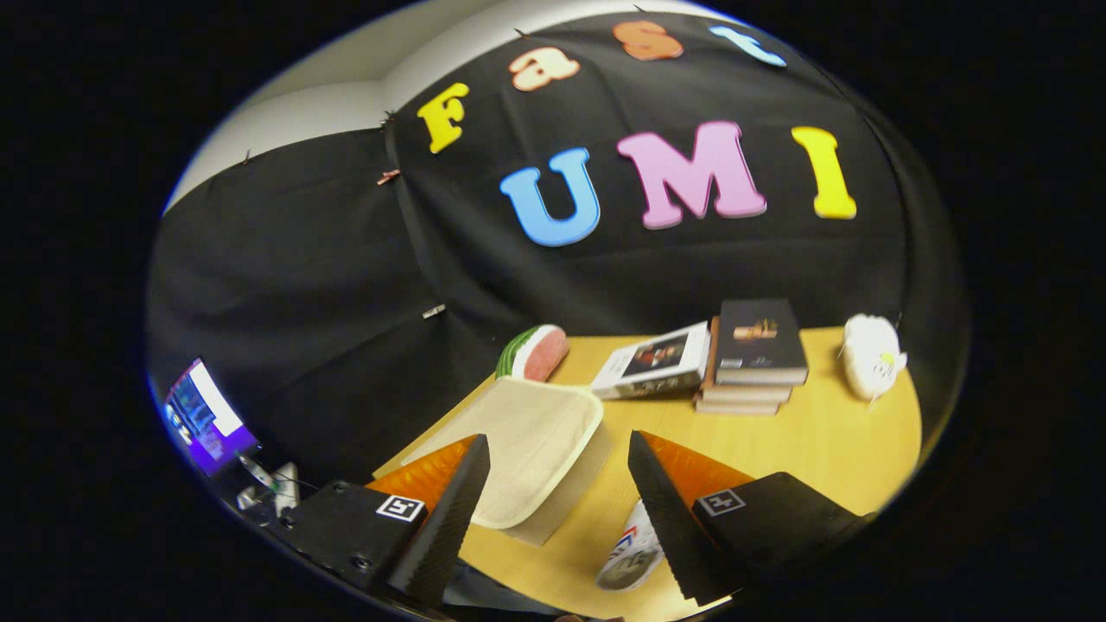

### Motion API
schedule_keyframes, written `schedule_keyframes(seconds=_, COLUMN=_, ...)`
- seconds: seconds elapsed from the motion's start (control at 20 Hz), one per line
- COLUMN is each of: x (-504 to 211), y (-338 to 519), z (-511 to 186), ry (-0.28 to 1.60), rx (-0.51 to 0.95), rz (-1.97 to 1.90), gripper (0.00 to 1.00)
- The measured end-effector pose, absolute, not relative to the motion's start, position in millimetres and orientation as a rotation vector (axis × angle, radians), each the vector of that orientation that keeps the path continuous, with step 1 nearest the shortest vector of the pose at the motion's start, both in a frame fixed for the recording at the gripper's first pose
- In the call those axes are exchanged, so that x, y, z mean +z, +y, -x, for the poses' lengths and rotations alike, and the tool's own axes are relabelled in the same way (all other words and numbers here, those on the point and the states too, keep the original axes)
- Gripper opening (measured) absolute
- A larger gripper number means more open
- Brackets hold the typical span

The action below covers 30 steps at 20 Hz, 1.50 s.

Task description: Open the storage box then place both shoes into the box .Put the left shoe in first, then the right shoe, with the right side of both shoes facing outward in a uniform manner.

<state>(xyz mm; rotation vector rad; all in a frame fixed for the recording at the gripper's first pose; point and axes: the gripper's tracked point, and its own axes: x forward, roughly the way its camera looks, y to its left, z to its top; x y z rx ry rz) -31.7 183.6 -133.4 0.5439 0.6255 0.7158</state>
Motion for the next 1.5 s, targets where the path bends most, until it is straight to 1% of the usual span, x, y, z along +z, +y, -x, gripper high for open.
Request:
schedule_keyframes(seconds=0.1, x=-150.6, y=212.7, z=35.6, ry=0.735, rx=0.772, rz=-0.674, gripper=0.98)
schedule_keyframes(seconds=0.25, x=-179.0, y=240.0, z=37.2, ry=0.877, rx=0.789, rz=-0.809, gripper=0.98)
schedule_keyframes(seconds=0.4, x=-202.0, y=261.6, z=35.2, ry=0.983, rx=0.766, rz=-0.933, gripper=0.98)
schedule_keyframes(seconds=0.6, x=-229.4, y=284.1, z=27.4, ry=1.076, rx=0.717, rz=-1.031, gripper=0.97)
schedule_keyframes(seconds=0.7, x=-232.8, y=292.2, z=32.0, ry=1.118, rx=0.714, rz=-1.092, gripper=0.95)
schedule_keyframes(seconds=0.85, x=-228.0, y=296.5, z=32.2, ry=1.147, rx=0.709, rz=-1.194, gripper=0.50)
schedule_keyframes(seconds=1.0, x=-216.5, y=291.3, z=25.0, ry=1.108, rx=0.708, rz=-1.228, gripper=0.16)
schedule_keyframes(seconds=1.05, x=-211.9, y=292.5, z=24.2, ry=1.092, rx=0.713, rz=-1.217, gripper=0.09)
schedule_keyframes(seconds=1.15, x=-197.6, y=292.0, z=24.9, ry=1.068, rx=0.738, rz=-1.167, gripper=0.05)
schedule_keyframes(seconds=1.5, x=-106.1, y=314.8, z=2.3, ry=0.921, rx=0.850, rz=-1.045, gripper=0.07)
